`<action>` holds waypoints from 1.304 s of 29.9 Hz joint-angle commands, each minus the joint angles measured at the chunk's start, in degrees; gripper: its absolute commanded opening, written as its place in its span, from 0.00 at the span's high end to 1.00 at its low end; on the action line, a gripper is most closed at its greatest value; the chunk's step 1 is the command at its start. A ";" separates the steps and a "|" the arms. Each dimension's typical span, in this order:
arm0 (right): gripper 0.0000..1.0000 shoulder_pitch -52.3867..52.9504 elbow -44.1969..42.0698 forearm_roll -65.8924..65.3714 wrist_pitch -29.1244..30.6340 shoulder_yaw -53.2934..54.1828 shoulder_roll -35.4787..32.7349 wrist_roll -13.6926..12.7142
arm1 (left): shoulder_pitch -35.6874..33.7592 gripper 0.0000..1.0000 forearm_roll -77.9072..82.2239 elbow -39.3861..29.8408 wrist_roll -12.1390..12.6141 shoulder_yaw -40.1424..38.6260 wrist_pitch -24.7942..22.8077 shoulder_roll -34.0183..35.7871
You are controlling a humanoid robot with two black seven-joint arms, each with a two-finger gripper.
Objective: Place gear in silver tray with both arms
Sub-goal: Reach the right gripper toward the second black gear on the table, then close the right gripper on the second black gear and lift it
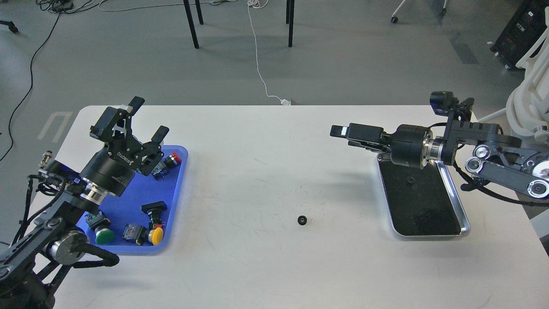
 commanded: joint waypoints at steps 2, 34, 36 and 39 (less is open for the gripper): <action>0.01 11.41 -0.39 -8.75 0.02 -15.50 9.32 -0.01 | 1.64 0.02 -2.87 -1.30 -0.01 -2.80 0.06 0.07; 0.38 12.92 -9.80 -17.90 -4.55 -32.22 31.39 -0.01 | 2.96 0.02 -2.79 -3.14 0.13 -2.81 0.24 0.07; 0.38 12.83 -9.80 -17.90 -4.55 -32.31 31.57 -0.01 | 3.05 0.02 -2.79 -3.14 0.13 -2.81 0.24 -0.02; 0.39 12.74 -9.88 -17.90 -4.55 -32.74 31.74 -0.01 | 3.05 0.02 -2.79 -3.14 0.13 -2.81 0.15 -0.02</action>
